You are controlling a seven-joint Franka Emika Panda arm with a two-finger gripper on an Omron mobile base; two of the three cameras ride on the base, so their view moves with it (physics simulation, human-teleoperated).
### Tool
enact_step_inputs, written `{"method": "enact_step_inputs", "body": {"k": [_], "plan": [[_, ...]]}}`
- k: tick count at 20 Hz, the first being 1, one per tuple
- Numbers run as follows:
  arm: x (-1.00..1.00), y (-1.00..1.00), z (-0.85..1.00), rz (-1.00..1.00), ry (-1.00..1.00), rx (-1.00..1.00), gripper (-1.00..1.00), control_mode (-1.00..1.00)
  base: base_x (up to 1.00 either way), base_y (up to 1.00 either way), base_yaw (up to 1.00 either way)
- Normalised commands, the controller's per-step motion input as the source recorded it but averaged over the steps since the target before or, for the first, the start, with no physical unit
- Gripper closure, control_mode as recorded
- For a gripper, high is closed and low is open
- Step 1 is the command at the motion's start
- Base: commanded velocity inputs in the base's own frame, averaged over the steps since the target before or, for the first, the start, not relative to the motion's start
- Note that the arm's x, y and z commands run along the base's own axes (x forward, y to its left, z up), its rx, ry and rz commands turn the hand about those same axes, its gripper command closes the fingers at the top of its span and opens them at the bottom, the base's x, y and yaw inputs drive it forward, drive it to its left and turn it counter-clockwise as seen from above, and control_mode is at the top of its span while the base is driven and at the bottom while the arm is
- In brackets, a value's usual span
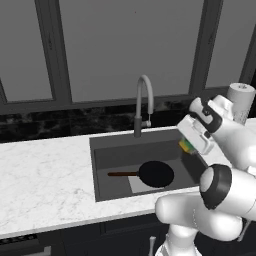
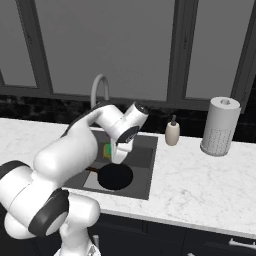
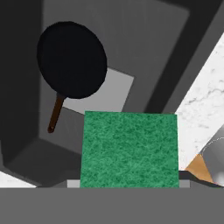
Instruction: Pick the pan and sponge and place them into the sink. Then turn on the water.
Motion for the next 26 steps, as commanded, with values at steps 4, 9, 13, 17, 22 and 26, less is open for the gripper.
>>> {"method": "enact_step_inputs", "body": {"k": [4,9,13,17,22,26], "plan": [[0.34,0.09,-0.72,0.00,0.00,0.00,1.00,-1.00,0.00,0.00,0.00],[0.40,0.21,-0.62,0.00,0.00,0.00,1.00,-1.00,0.00,0.00,0.00],[0.34,0.20,-0.51,0.00,0.00,0.00,1.00,-1.00,0.00,0.00,0.00],[0.02,0.01,-0.53,0.00,0.00,0.00,1.00,-1.00,0.00,0.00,0.00],[0.01,0.00,-0.50,0.00,0.00,0.00,1.00,-1.00,0.00,0.00,0.00],[0.16,0.10,-0.34,0.00,0.00,0.00,1.00,-1.00,0.00,0.00,0.00]]}}
